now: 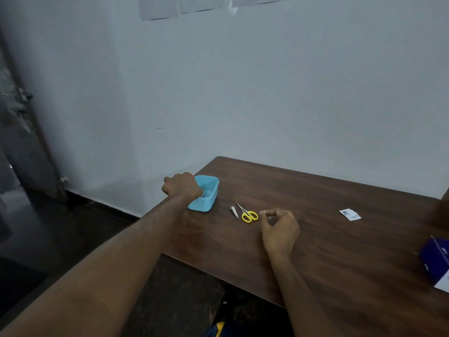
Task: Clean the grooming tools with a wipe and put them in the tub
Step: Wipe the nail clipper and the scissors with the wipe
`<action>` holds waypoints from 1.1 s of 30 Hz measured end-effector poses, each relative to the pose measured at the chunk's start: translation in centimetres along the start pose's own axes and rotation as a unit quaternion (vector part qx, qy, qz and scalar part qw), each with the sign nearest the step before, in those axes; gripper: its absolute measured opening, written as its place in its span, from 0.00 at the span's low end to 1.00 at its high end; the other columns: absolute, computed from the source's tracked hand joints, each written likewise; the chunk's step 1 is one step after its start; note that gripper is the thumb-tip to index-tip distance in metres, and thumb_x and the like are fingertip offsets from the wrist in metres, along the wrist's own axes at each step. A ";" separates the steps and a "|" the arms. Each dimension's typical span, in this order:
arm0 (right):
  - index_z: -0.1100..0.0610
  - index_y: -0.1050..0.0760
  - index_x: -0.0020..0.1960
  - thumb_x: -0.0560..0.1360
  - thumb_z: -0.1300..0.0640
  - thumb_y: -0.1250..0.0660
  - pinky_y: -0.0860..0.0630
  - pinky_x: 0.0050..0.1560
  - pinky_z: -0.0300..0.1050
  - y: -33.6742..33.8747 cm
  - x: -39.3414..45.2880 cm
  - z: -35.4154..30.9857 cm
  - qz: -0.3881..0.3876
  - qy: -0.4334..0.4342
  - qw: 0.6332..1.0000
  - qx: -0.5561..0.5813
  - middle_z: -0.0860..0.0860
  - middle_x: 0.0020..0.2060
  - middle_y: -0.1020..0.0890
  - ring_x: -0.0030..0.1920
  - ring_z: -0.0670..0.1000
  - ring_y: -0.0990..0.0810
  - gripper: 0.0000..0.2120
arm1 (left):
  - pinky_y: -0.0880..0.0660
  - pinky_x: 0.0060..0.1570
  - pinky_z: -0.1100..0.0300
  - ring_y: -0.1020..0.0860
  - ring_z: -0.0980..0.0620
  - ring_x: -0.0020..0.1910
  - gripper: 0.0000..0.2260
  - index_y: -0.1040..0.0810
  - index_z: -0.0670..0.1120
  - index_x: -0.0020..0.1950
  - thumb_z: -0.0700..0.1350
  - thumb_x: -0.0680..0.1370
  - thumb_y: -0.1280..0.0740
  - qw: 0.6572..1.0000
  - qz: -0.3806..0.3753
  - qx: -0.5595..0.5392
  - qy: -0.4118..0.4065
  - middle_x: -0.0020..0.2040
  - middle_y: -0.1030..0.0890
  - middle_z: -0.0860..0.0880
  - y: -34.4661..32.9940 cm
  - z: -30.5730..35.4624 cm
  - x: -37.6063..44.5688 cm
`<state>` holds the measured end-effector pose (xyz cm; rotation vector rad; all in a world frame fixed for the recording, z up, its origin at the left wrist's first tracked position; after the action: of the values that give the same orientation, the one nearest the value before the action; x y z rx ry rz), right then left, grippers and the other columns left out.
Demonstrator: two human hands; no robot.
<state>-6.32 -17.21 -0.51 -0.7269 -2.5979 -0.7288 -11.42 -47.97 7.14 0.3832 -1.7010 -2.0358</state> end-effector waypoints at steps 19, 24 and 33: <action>0.50 0.13 0.43 0.76 0.55 0.20 0.23 0.43 0.34 0.3 -0.1 2.5 -0.019 -0.101 0.963 0.250 0.44 0.38 0.11 0.39 0.41 0.17 0.03 | 0.18 0.52 0.52 0.17 0.49 0.45 0.09 0.16 0.46 0.57 0.50 0.81 0.27 0.931 0.066 -0.311 -0.178 0.55 0.24 0.46 -9.1 6.2 -8.3; 0.49 0.13 0.43 0.76 0.56 0.21 0.22 0.47 0.38 -0.1 0.3 2.3 -0.050 -0.099 0.959 0.259 0.45 0.41 0.11 0.43 0.45 0.15 0.04 | 0.17 0.50 0.51 0.18 0.49 0.45 0.06 0.16 0.46 0.56 0.46 0.82 0.29 0.932 0.076 -0.297 -0.192 0.52 0.23 0.47 -8.6 6.4 -8.6; 0.50 0.12 0.44 0.77 0.56 0.22 0.22 0.46 0.39 -0.1 0.1 1.8 -0.066 -0.109 0.963 0.236 0.45 0.42 0.11 0.43 0.44 0.15 0.03 | 0.21 0.48 0.55 0.21 0.51 0.47 0.06 0.17 0.45 0.54 0.47 0.83 0.30 0.940 0.071 -0.282 -0.177 0.53 0.22 0.46 -8.4 6.5 -8.6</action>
<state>-6.74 -16.22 -1.96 -0.5102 -2.8760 -0.0433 -8.56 -36.98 -0.43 -0.3027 -1.1829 -2.4569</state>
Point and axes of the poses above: each hand's wrist, its own x-axis towards the middle knuckle, its own y-axis out of the back of the hand, z = x × y, the point moved 7 cm from there along x, towards the middle knuckle
